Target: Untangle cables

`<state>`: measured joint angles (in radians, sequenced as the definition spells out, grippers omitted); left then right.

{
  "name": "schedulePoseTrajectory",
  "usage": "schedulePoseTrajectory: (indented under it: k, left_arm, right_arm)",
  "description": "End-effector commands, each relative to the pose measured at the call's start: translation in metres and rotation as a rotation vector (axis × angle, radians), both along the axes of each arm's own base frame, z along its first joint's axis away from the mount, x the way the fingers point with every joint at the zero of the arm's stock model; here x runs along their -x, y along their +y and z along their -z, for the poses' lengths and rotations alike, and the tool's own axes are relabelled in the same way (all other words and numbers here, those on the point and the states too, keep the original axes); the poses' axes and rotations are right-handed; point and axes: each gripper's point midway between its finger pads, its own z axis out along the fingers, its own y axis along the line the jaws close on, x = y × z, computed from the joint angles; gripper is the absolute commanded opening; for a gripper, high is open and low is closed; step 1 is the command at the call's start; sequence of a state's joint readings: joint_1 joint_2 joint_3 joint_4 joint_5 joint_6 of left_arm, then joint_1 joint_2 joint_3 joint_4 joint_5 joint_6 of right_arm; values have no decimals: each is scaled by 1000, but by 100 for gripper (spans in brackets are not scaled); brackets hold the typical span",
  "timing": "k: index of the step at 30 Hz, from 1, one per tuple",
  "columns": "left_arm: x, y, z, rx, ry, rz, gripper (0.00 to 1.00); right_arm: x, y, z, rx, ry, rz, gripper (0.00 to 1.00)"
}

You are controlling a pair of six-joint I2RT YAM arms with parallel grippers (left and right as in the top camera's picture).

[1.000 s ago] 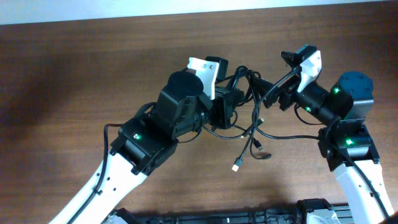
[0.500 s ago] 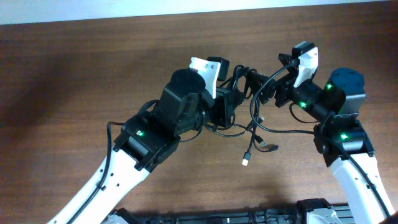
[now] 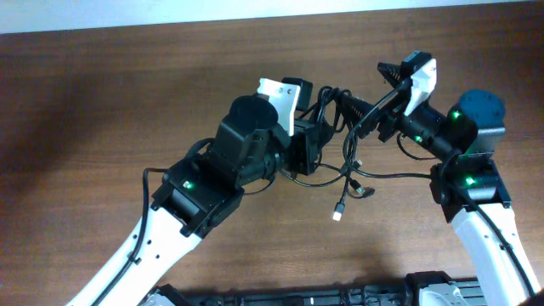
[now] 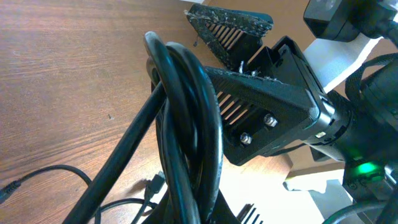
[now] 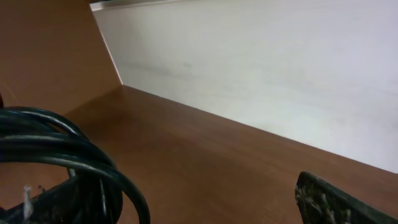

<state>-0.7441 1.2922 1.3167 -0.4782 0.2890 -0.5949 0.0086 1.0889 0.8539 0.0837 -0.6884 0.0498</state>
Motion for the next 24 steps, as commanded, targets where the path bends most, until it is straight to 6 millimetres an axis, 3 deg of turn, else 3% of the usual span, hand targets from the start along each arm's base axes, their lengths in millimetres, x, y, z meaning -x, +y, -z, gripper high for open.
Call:
schedulePoseTrajectory:
  k: [1, 9, 15, 20, 24]
  left_arm:
    - [20, -5, -16, 40, -11, 79, 0]
    - [19, -3, -13, 18, -30, 80, 0]
    - [21, -1, -9, -46, -109, 128, 0]
    - [12, 27, -20, -66, -164, 79, 0]
    - [-9, 52, -22, -80, -174, -8, 0]
  right_arm:
    - [-1, -1, -9, -6, -32, -20, 98]
    - [0, 1, -20, -8, -87, -35, 87]
    - [-2, -1, -19, -6, -83, -17, 87]
    - [-2, -2, -16, -12, -64, -13, 88]
    - [13, 5, -30, -15, -104, -68, 88]
